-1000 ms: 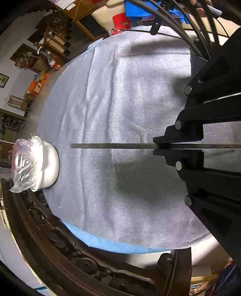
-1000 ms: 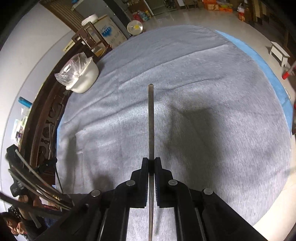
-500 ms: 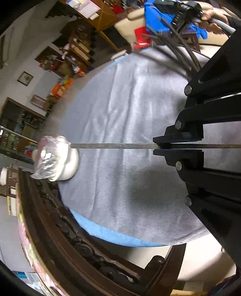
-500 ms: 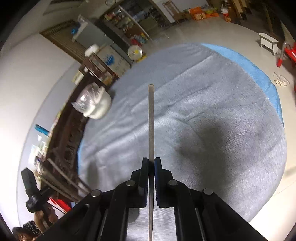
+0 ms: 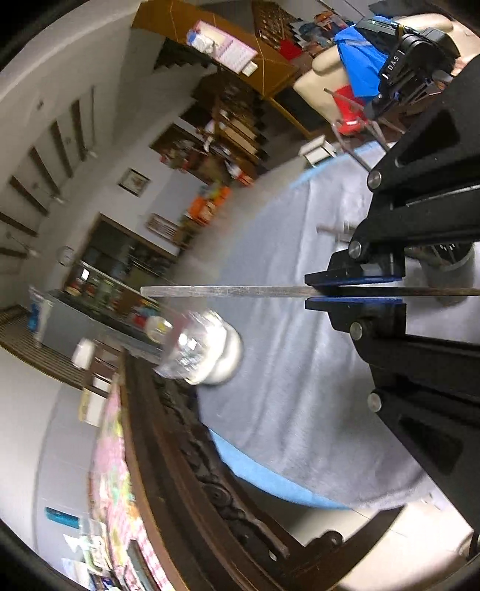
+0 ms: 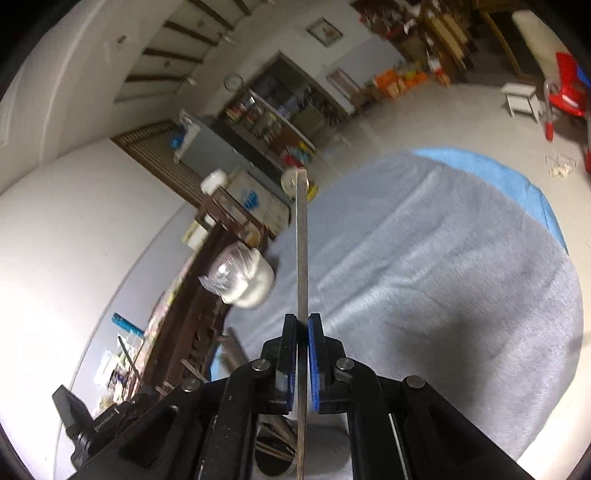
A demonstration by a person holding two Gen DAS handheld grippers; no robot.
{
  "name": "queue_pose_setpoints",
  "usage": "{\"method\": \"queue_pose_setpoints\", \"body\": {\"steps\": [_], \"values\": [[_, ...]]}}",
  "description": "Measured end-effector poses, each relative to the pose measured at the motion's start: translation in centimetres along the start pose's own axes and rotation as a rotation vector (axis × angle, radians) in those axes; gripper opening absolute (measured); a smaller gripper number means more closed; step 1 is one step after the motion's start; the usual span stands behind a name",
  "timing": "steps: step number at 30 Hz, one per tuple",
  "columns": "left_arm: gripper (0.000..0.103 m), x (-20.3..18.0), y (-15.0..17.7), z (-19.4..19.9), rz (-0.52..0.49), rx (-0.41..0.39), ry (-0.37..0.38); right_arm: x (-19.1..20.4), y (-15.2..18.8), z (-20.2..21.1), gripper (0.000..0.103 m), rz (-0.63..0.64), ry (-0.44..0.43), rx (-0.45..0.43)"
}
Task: Organize utensils
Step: 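Lower both held rods upright into the grey holder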
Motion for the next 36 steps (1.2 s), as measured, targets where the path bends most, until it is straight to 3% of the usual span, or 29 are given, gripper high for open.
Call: {"method": "queue_pose_setpoints", "body": {"steps": [7,13,22,36], "values": [[0.005,-3.3,2.0,0.3,-0.038,-0.097,0.062,3.6,1.8,1.4,0.007,0.12,0.012,-0.137],[0.005,-4.5,3.0,0.2,-0.095,-0.167,0.055,6.3,3.1,1.7,0.007,0.247,0.03,-0.224],[0.006,-5.9,5.1,-0.9,-0.21,-0.189,0.053,9.4,6.1,0.3,0.007,0.457,0.061,-0.24],[0.006,-6.5,8.8,-1.4,-0.344,-0.145,0.065,8.9,8.9,-0.3,0.007,0.562,0.064,-0.174]]}}
Point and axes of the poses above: each gripper's, at about its wrist camera, not at the fingertips, and z roughly against the way its jaws point, x to its left, y to its underside, the point moved 4 cm from there along -z, roughly the way its jaws point, and after that the axes turned 5 degrees about -x, right-handed, at the moved point
